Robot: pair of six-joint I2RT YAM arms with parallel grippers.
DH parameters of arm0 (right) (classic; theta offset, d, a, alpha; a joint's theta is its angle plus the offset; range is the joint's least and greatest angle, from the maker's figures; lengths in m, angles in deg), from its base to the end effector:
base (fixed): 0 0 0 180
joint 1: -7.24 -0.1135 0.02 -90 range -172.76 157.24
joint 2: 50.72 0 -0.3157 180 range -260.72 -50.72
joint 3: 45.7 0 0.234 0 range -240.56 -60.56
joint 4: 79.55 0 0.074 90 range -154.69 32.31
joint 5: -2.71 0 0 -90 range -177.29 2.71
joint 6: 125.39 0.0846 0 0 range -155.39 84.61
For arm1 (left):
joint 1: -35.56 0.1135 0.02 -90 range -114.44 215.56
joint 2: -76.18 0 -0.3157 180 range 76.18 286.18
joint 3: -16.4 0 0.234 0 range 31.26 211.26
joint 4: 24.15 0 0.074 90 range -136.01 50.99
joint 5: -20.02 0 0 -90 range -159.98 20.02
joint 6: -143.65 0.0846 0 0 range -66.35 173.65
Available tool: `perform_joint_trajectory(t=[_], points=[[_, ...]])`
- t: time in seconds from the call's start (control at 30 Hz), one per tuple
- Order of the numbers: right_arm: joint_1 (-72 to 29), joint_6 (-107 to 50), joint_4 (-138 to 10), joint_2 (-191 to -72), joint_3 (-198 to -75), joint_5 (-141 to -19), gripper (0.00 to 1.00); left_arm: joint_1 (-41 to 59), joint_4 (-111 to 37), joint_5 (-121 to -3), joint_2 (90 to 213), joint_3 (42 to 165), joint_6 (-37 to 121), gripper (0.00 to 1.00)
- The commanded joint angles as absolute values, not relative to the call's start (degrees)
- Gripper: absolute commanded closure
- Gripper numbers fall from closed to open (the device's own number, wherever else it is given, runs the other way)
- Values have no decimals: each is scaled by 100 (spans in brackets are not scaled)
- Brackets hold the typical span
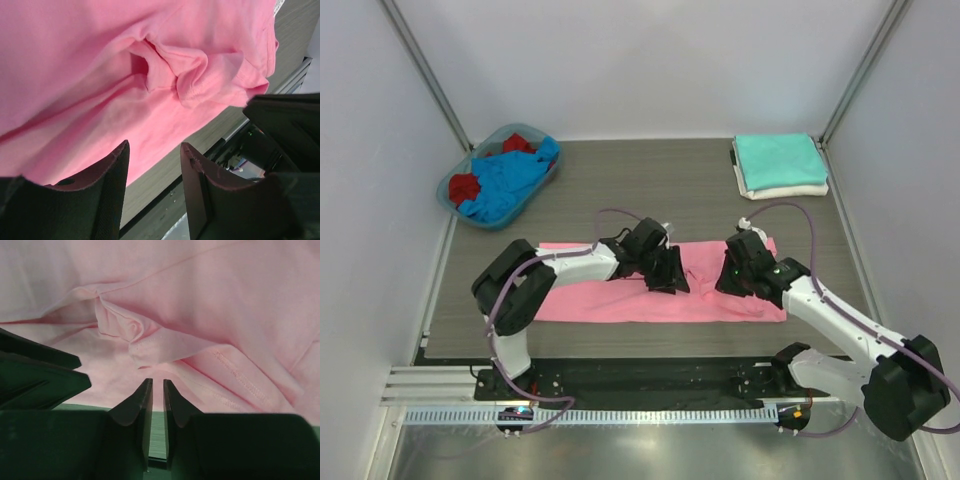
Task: Fold and stack the t-shirts
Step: Fold the tshirt
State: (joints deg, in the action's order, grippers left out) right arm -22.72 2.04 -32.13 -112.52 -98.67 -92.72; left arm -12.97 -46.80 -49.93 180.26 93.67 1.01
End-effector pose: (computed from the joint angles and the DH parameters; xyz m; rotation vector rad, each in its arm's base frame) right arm 0.1686 0.0879 0.2243 0.2052 2.5728 0.3325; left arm 0.2467 -0.3230 0.1975 0.0807 2.7506 -1.0917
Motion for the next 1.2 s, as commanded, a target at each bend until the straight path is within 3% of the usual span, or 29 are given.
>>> perform_joint_trajectory(t=[0.0,0.43,0.8,1.03,1.17], points=[[-2291,802,-2761,-10970,-10002,-9721,77,-1374,-3981,-4871,18217,9418,-57,53],[-2168,2560,-1574,-10417,-9862,-11356,73,-1524,-2899,-4643,18833,9577,-708,53],[-2124,2535,-1433,-9985,-9941,-11560,73,-1743,-3382,-5047,19062,9981,-1111,53],[-2115,2535,-1450,-9775,-9774,-11586,73,-1752,-3479,-5249,19149,10051,-1218,59],[-2115,2649,-1477,-9722,-9616,-11411,73,-1761,-3558,-5205,19150,10043,-1209,71]])
